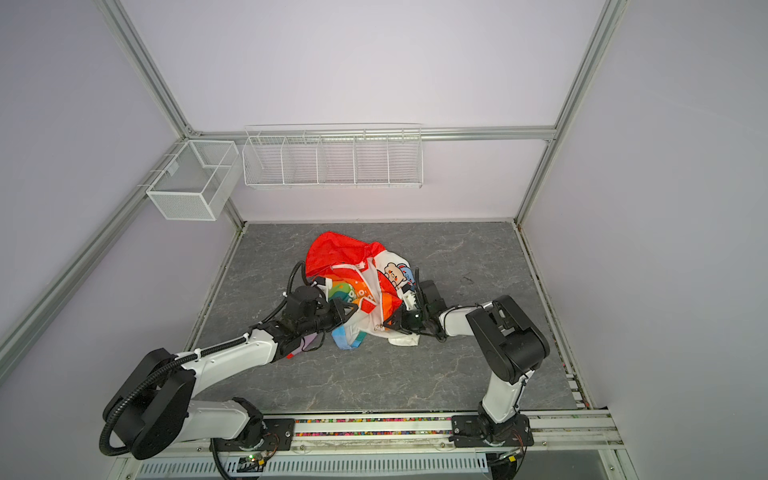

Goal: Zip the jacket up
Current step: 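Hold the rainbow edge with the left gripper while the right lifts the red fabric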

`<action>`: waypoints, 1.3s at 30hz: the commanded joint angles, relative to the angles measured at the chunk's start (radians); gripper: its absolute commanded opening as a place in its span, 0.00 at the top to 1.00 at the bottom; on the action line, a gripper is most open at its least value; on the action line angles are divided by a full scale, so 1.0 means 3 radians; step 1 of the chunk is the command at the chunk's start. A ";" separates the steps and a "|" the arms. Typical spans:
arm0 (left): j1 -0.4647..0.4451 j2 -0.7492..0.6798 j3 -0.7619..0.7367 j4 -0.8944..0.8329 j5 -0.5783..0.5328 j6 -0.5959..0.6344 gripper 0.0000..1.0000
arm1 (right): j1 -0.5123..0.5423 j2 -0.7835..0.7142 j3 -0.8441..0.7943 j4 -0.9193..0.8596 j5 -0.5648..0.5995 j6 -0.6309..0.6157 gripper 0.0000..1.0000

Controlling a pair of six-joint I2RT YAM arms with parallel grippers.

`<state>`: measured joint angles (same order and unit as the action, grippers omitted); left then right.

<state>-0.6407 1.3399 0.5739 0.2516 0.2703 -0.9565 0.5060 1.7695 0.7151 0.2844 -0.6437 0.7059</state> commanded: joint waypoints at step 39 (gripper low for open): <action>0.0008 -0.0152 0.0027 -0.0113 -0.0006 0.0033 1.00 | 0.0122 0.0248 0.0194 0.0086 -0.0145 -0.0024 0.82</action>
<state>-0.6407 1.3163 0.5739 0.2249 0.2699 -0.9565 0.5327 1.8191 0.7547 0.2897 -0.6746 0.7029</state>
